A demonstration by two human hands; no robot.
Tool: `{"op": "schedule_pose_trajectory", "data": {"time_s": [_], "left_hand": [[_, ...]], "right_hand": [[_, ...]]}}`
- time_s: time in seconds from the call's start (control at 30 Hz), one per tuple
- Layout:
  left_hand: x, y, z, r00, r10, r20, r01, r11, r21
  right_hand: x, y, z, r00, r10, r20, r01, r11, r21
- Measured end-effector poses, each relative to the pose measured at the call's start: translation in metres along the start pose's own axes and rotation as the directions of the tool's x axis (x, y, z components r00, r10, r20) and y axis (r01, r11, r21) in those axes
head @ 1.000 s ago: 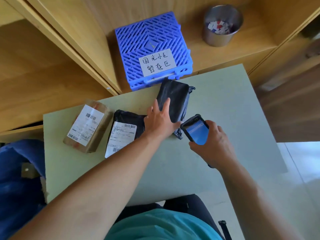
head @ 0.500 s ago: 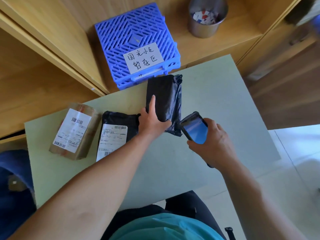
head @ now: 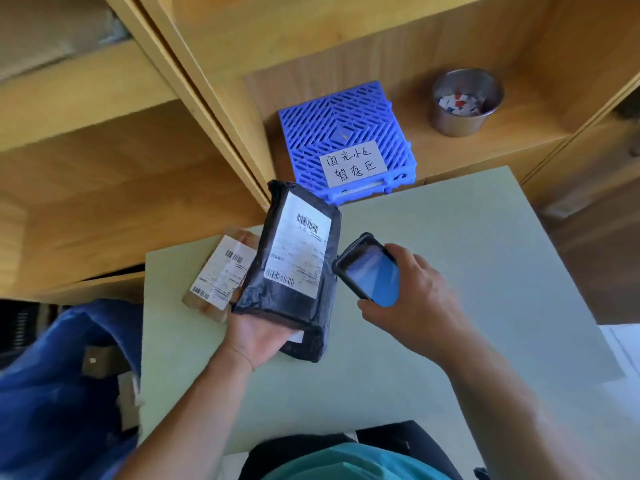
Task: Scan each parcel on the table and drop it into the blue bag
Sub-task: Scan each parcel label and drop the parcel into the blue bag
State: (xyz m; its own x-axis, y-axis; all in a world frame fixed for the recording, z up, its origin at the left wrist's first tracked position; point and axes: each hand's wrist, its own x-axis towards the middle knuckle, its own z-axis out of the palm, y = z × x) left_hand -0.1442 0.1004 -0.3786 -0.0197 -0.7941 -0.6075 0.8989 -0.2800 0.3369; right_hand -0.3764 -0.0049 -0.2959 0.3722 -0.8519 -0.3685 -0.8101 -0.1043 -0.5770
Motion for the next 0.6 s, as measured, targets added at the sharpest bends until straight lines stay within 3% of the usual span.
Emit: {"op": "schedule_pose_trajectory", "data": {"time_s": [0.2,0.37,0.47,0.6], "left_hand": [[-0.055,0.028,-0.021,0.989,0.148,0.003,-0.148,0.987,-0.07],[-0.098,0.047,-0.036,0.958,0.272,0.096,-0.259,0.958,-0.123],[-0.121,0.059,-0.057,0.939,0.338,0.068,-0.322,0.93,-0.176],[-0.153,0.077,-0.055,0.88,0.473,-0.042,-0.475,0.878,-0.066]], "right_hand": [[-0.013,-0.055,0.015,0.989,-0.135,0.062,0.138,0.989,-0.051],[-0.026,-0.094,0.025,0.976,-0.199,0.087,0.207,0.974,-0.095],[-0.037,-0.119,0.034,0.967,-0.229,0.111,0.241,0.965,-0.104],[-0.05,-0.153,0.048,0.959,-0.26,0.114,0.274,0.952,-0.134]]}}
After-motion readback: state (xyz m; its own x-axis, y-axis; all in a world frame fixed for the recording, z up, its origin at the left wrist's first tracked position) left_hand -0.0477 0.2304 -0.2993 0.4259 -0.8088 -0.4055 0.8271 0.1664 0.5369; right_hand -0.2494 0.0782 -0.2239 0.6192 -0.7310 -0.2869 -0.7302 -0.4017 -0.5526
